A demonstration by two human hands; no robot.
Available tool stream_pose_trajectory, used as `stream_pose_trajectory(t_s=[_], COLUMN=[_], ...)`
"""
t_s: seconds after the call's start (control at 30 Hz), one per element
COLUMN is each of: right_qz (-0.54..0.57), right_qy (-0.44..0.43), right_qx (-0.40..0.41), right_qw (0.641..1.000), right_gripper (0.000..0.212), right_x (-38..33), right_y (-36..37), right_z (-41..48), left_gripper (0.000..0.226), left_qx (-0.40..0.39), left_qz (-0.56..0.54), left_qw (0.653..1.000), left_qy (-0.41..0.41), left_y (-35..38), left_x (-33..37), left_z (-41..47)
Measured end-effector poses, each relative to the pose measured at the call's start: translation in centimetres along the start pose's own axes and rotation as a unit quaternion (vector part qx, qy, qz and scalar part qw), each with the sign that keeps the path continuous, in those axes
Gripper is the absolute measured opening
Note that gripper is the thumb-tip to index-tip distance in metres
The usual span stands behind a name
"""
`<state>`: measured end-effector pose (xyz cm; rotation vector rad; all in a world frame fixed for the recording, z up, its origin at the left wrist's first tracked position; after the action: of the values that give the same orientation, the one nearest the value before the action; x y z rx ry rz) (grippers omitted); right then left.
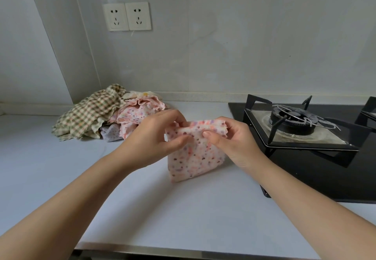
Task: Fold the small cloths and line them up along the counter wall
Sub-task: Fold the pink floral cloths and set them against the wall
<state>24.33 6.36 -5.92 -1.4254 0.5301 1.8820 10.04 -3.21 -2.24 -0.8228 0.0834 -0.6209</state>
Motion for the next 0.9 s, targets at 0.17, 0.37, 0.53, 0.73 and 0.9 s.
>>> stream_pose_trajectory(t_s=[0.17,0.37,0.53,0.73,0.9], right_qz=[-0.021,-0.083,-0.163,-0.188,-0.176], right_qy=[0.003,-0.023,-0.067,-0.09,-0.089], right_qx=[0.019,0.024,0.001,0.013,-0.01], right_qw=[1.0,0.996,0.984,0.978,0.98], right_gripper=[0.029,0.035,0.025,0.016,0.01], right_x=[-0.2,-0.9,-1.3,-1.6,-1.7], right_y=[0.1,-0.1,0.5,0.3,0.7], right_z=[-0.2,-0.6,-0.9,-0.9,-0.9], left_gripper=[0.018,0.008,0.014,0.019,0.027], left_qx=[0.008,0.024,-0.009,-0.038,-0.055], left_qz=[-0.043,-0.069,-0.014,0.018,0.022], left_qw=[0.998,0.997,1.0,0.999,0.996], left_qy=[-0.037,-0.029,0.002,0.035,0.064], left_y=[-0.3,-1.0,-1.3,-1.3,-1.3], left_x=[0.0,0.4,0.5,0.8,1.5], left_z=[0.0,0.2,0.1,0.2,0.3])
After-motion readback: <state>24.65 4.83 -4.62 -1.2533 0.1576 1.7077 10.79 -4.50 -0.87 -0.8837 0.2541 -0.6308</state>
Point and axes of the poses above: each hand's wrist, its own z-axis towards the middle knuckle, its own y-axis out of the palm, x = y × z, the point moved 6 cm from there along z, towards the middle knuckle, and after that the axes turned 14 degrees about y, right-handed, at the moved point
